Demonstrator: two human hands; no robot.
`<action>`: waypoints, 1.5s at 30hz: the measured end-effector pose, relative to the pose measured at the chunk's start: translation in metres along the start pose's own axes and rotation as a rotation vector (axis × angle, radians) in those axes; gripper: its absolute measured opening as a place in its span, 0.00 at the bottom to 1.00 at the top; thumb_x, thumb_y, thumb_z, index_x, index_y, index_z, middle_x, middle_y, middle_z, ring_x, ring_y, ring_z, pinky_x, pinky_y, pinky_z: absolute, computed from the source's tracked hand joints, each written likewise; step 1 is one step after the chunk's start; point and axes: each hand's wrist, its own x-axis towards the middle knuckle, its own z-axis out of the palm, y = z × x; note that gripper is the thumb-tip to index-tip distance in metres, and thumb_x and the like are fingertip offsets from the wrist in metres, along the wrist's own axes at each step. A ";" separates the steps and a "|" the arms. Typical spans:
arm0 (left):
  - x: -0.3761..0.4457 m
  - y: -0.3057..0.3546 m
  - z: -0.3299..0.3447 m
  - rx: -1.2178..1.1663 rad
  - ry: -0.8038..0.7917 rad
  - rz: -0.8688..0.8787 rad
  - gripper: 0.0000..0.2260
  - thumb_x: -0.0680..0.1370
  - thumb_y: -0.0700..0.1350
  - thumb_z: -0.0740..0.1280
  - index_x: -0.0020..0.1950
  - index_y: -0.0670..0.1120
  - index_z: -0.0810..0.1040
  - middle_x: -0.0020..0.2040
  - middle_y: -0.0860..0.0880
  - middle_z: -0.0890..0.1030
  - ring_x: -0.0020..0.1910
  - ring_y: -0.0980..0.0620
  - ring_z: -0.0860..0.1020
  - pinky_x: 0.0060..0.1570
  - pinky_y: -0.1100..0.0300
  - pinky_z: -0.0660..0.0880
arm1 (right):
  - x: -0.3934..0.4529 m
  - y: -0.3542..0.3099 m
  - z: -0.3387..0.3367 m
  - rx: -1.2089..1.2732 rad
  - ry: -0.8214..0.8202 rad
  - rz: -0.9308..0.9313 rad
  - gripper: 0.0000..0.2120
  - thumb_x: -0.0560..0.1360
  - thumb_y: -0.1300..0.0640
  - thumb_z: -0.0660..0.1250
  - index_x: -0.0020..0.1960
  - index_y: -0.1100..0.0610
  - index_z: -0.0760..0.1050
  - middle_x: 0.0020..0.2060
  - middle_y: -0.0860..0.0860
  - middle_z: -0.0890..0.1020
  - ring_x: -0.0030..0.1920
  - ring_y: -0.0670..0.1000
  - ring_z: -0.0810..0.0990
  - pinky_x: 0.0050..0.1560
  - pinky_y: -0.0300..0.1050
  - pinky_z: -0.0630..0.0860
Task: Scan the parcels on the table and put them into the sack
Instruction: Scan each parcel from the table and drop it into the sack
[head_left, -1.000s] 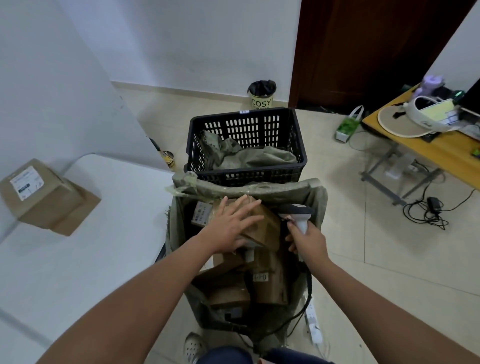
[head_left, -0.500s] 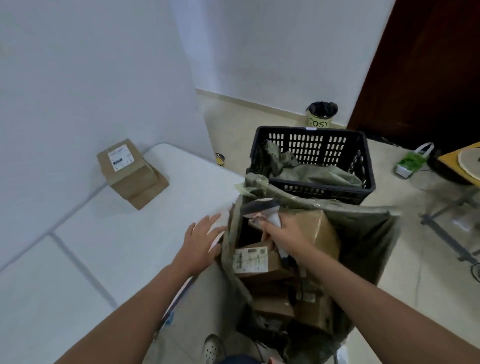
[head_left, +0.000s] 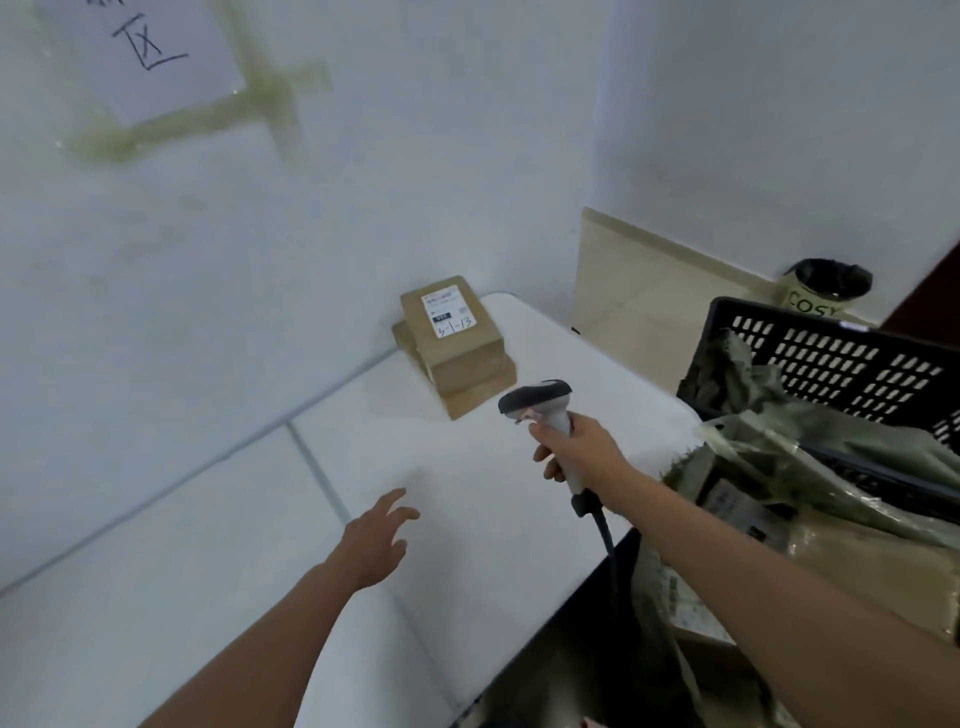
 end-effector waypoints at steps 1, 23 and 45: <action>0.009 -0.009 -0.008 -0.022 0.007 0.002 0.19 0.81 0.44 0.63 0.72 0.53 0.69 0.79 0.53 0.54 0.61 0.50 0.76 0.65 0.54 0.69 | 0.010 -0.009 0.010 0.000 0.017 -0.004 0.12 0.77 0.50 0.68 0.53 0.60 0.77 0.39 0.54 0.85 0.31 0.49 0.80 0.35 0.42 0.76; 0.226 0.024 -0.116 -1.259 -0.042 -0.403 0.34 0.77 0.62 0.65 0.78 0.57 0.53 0.74 0.48 0.66 0.68 0.41 0.70 0.67 0.44 0.69 | 0.182 -0.101 0.063 0.038 0.250 0.224 0.13 0.77 0.46 0.67 0.49 0.56 0.74 0.41 0.57 0.80 0.26 0.46 0.76 0.28 0.37 0.69; 0.180 0.003 -0.086 -1.696 0.124 -0.280 0.24 0.76 0.55 0.72 0.67 0.59 0.65 0.63 0.48 0.75 0.57 0.50 0.77 0.59 0.51 0.76 | 0.141 -0.063 0.066 -0.007 0.049 0.269 0.14 0.77 0.45 0.67 0.51 0.56 0.75 0.40 0.53 0.82 0.30 0.47 0.77 0.31 0.38 0.76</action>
